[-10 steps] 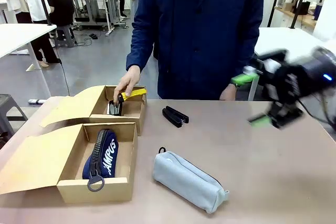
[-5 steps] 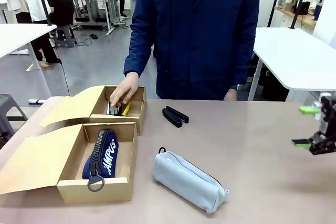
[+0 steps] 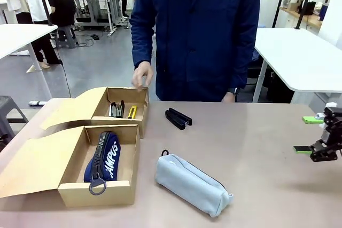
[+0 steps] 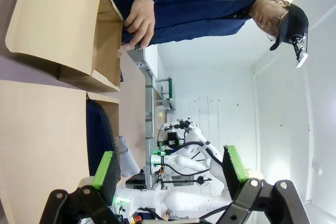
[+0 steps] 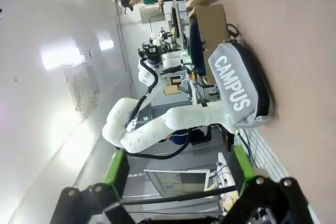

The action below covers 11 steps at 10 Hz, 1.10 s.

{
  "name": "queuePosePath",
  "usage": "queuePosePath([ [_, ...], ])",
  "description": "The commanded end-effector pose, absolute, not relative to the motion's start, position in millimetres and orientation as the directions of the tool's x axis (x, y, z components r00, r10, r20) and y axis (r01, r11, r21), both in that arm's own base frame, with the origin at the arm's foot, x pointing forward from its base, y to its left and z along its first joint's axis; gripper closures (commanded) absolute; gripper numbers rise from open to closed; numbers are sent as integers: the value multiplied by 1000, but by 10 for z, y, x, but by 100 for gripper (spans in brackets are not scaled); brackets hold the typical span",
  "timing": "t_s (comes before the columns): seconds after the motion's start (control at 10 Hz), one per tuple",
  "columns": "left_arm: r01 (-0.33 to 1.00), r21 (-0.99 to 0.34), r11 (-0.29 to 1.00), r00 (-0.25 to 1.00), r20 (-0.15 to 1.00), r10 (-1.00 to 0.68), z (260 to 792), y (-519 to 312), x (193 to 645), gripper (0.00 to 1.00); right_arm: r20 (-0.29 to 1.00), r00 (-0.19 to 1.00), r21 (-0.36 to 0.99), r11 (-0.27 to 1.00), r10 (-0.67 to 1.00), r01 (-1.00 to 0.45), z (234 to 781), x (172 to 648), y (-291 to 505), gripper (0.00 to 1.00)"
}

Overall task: Place items inside the box.
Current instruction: Pick up a Pencil pouch or Stapler and place it inside the Mailer Box closest to the robot.

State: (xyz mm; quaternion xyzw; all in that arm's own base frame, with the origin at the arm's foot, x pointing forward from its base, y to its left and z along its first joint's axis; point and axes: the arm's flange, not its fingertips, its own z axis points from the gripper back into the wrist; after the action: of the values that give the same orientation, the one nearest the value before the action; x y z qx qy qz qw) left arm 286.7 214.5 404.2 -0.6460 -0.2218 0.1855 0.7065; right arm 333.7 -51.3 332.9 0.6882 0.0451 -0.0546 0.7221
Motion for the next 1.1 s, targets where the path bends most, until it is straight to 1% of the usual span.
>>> queuePosePath([
  [0.0,48,-995,92,832,91,547,4039,2129,2862,0,-156,988,986,58,-1,156,3448,3286,-504,0],
  [1.0,48,-995,92,832,91,547,4039,2129,2862,0,-144,990,988,52,-9,144,3427,3321,-491,0],
])
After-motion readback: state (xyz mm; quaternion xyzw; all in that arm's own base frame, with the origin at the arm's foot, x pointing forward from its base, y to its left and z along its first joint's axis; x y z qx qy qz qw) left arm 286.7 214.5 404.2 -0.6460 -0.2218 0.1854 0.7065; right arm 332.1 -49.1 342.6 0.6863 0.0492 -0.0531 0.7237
